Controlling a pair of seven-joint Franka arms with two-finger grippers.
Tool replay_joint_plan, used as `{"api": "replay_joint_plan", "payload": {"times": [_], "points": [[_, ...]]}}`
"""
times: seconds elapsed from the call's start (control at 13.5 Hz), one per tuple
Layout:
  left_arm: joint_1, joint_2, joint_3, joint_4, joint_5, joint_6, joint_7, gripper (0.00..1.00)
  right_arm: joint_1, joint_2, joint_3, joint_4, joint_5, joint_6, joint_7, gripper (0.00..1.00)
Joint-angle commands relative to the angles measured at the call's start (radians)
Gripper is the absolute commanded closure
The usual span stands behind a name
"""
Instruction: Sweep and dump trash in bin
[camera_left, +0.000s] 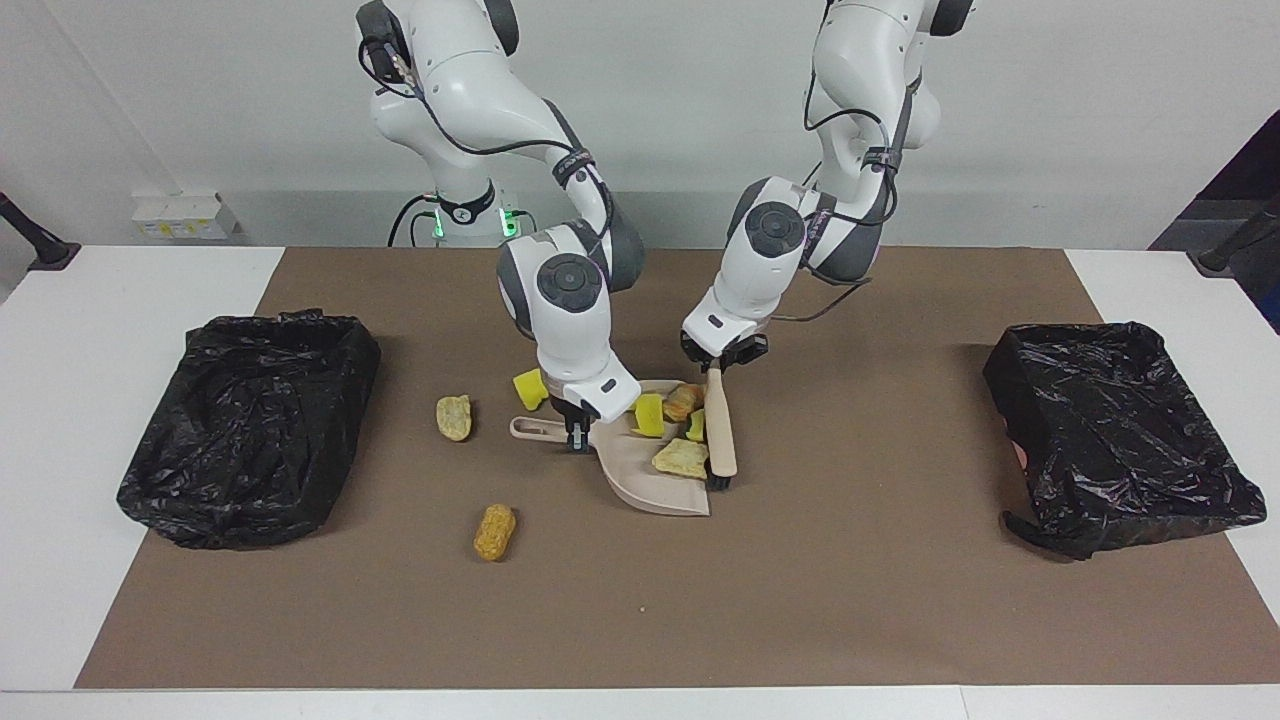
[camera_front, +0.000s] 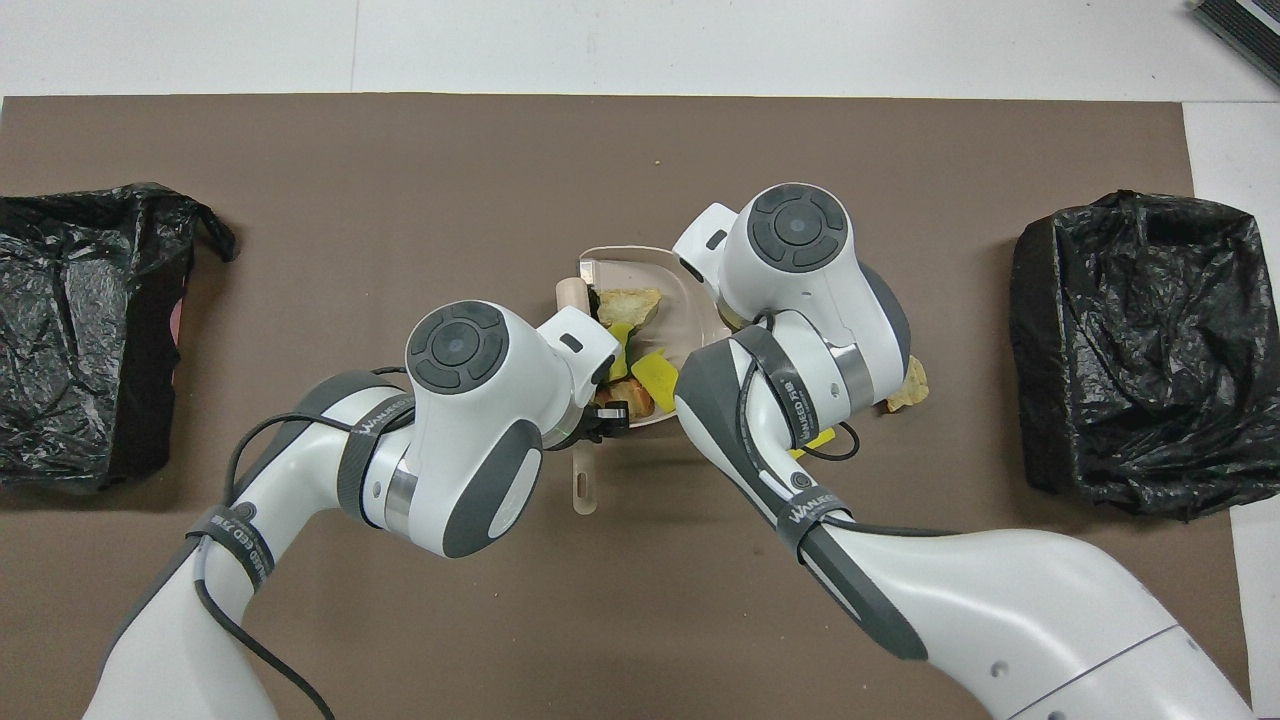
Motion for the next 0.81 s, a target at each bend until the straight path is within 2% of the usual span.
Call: {"api": "replay_joint_plan", "payload": {"times": [0.0,0.15,0.3,0.44,0.59,0.74], "points": [[0.004,-0.058,0.019,-0.022,-0.028,-0.010,-0.058,1.00,-0.007,-0.030,0.009,-0.038,0.002,-0.002,-0.033,1.00],[0.042,-0.122,0.022,-0.020,-0.026,-0.083,-0.168,1.00,-0.005,-0.030,0.009,-0.038,0.002,0.001,-0.033,1.00],[0.062,-0.190,0.025,-0.016,-0.001,-0.186,-0.166,1.00,-0.007,-0.030,0.009,-0.039,0.002,-0.001,-0.038,1.00],[0.094,-0.262,0.033,-0.013,0.079,-0.288,-0.135,1.00,-0.010,-0.030,0.009,-0.039,0.002,0.002,-0.038,1.00],[0.085,-0.322,0.031,-0.057,0.134,-0.414,-0.127,1.00,-0.014,-0.030,0.009,-0.039,0.002,0.004,-0.041,1.00],[0.062,-0.397,0.024,-0.170,0.151,-0.372,-0.108,1.00,-0.024,-0.027,0.010,-0.036,0.002,0.010,-0.047,1.00]]}}
